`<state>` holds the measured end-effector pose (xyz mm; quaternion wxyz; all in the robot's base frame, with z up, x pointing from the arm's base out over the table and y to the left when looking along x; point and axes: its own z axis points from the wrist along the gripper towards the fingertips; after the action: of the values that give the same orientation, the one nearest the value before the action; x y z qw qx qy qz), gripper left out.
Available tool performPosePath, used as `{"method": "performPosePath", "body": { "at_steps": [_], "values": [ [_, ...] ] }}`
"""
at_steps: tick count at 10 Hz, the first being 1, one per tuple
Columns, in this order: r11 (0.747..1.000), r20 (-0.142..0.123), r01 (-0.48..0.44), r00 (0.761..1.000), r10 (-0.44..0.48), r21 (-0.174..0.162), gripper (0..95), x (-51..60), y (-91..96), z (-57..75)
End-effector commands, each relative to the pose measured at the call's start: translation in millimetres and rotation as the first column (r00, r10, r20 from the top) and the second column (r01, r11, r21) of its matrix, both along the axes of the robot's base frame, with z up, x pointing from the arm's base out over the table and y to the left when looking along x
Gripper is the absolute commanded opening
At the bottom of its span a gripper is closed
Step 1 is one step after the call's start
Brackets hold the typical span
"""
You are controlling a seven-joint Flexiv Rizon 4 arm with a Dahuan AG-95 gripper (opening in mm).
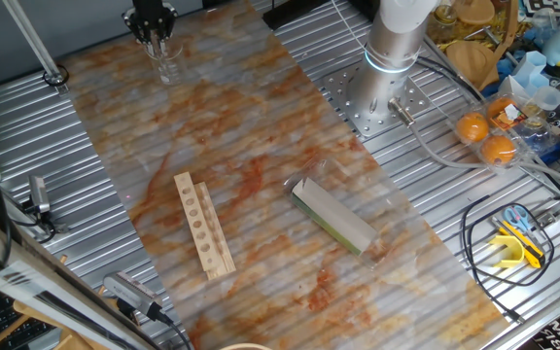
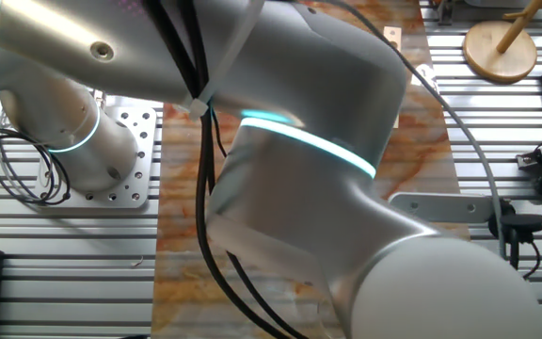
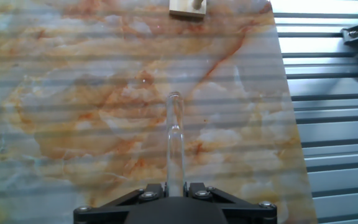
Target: Pour out the test tube
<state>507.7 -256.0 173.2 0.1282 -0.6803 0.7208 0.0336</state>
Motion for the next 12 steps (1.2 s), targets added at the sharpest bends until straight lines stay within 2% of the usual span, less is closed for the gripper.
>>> {"method": "performPosePath", "body": {
  "at_steps": [1, 4, 12],
  "values": [
    [1.0, 0.0, 0.011, 1.0, -0.011, 0.014, 0.0, 0.1, 0.2, -0.3],
    [0.999, 0.003, 0.026, 1.0, -0.026, 0.035, 0.0, 0.2, 0.4, -0.2],
    [0.996, 0.0, 0.067, 0.998, -0.067, 0.054, 0.0, 2.5, 7.1, 0.4]
  ]
}}
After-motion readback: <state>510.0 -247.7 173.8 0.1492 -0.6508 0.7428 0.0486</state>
